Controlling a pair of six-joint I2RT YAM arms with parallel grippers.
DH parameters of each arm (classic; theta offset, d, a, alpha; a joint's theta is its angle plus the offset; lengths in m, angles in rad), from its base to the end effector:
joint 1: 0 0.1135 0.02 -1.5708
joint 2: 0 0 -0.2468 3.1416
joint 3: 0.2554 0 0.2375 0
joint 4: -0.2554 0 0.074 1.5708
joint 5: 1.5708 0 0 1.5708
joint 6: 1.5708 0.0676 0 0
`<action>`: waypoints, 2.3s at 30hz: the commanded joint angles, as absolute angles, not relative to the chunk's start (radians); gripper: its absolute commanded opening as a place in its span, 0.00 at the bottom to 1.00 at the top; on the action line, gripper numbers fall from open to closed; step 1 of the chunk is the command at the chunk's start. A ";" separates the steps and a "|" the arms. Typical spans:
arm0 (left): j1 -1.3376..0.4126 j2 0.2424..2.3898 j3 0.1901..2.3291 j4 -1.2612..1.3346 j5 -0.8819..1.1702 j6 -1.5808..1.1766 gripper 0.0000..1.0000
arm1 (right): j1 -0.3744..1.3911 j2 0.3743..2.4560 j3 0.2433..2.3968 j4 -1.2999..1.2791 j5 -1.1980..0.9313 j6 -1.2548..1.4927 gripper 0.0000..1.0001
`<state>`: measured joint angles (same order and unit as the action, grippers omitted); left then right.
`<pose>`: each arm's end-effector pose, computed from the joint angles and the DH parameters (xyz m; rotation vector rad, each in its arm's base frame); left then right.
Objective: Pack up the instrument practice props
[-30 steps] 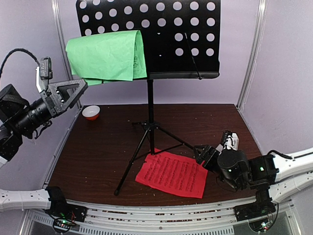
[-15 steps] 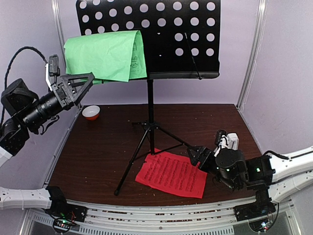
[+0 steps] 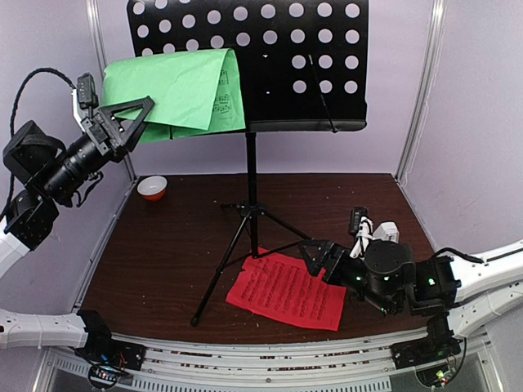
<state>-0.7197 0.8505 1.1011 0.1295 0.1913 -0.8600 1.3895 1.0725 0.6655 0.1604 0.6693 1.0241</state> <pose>0.1384 -0.1384 0.4662 0.0944 1.3357 -1.4797 0.0881 0.2482 0.2634 0.1564 1.9030 1.1142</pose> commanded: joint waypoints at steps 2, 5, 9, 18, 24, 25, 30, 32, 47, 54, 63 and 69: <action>-0.712 0.854 1.151 0.197 0.204 -0.865 0.31 | 1.452 1.130 0.795 0.271 0.635 0.850 0.78; -0.712 0.857 1.170 0.181 0.194 -0.853 0.20 | 1.468 1.189 0.885 0.323 0.594 0.776 0.78; -0.711 0.885 1.233 0.159 0.202 -0.841 0.08 | 1.470 1.287 1.052 0.364 0.513 0.686 0.75; -0.710 1.003 1.414 0.116 0.232 -0.837 0.01 | 1.384 1.515 1.467 0.237 0.353 0.661 0.62; -0.709 1.043 1.464 0.100 0.233 -0.835 0.01 | 1.340 1.635 1.678 0.201 0.258 0.660 0.58; -0.709 1.047 1.469 0.099 0.233 -0.834 0.01 | 1.333 1.651 1.705 0.203 0.247 0.662 0.57; -0.708 1.060 1.479 0.098 0.227 -0.834 0.00 | 1.279 1.750 1.832 0.204 0.174 0.710 0.52; -0.706 1.064 1.480 0.099 0.224 -0.836 0.00 | 1.259 1.783 1.875 0.214 0.147 0.728 0.50; -0.700 1.084 1.477 0.115 0.253 -0.847 0.00 | 1.168 1.999 2.199 0.219 0.092 0.772 0.42; -0.699 1.093 1.480 0.120 0.272 -0.853 0.00 | 1.147 2.049 2.277 0.233 0.074 0.768 0.36; -0.694 1.101 1.474 0.133 0.283 -0.863 0.00 | 1.140 2.069 2.280 0.274 0.034 0.721 0.06; -0.688 1.099 1.478 0.152 0.263 -0.875 0.00 | 1.141 2.067 2.243 0.322 0.016 0.681 0.00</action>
